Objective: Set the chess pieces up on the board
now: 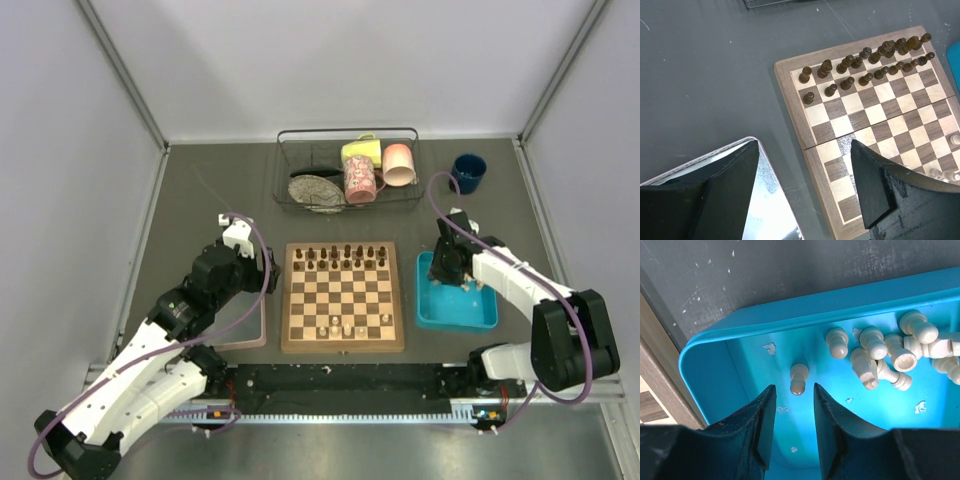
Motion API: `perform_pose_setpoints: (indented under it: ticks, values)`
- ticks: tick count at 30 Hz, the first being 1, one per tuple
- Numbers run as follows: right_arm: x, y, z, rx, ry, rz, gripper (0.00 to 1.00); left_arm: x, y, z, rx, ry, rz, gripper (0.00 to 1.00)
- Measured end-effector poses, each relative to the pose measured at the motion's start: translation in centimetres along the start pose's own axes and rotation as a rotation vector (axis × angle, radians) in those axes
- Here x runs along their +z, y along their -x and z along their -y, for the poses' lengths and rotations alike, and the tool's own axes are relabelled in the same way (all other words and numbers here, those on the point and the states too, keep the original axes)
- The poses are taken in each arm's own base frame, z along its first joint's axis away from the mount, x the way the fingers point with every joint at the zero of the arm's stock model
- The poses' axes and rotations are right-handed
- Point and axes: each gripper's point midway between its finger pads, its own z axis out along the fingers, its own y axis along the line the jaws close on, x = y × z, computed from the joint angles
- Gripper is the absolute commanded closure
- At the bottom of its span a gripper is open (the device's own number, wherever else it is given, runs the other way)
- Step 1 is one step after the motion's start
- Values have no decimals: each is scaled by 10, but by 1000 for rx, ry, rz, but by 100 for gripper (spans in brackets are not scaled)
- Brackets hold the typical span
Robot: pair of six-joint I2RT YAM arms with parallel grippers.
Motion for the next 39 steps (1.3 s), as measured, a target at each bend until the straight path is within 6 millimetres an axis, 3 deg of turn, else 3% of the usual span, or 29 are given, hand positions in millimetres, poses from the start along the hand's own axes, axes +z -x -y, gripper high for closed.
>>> perform_pose_setpoints:
  ticks: [28,39]
  values:
    - [11,5,3,-14,-26,11,76,-3,1,-1,18,-2,7,22]
    - [11,5,3,-22,-25,12,91,-3,1,0,18,-9,5,22]
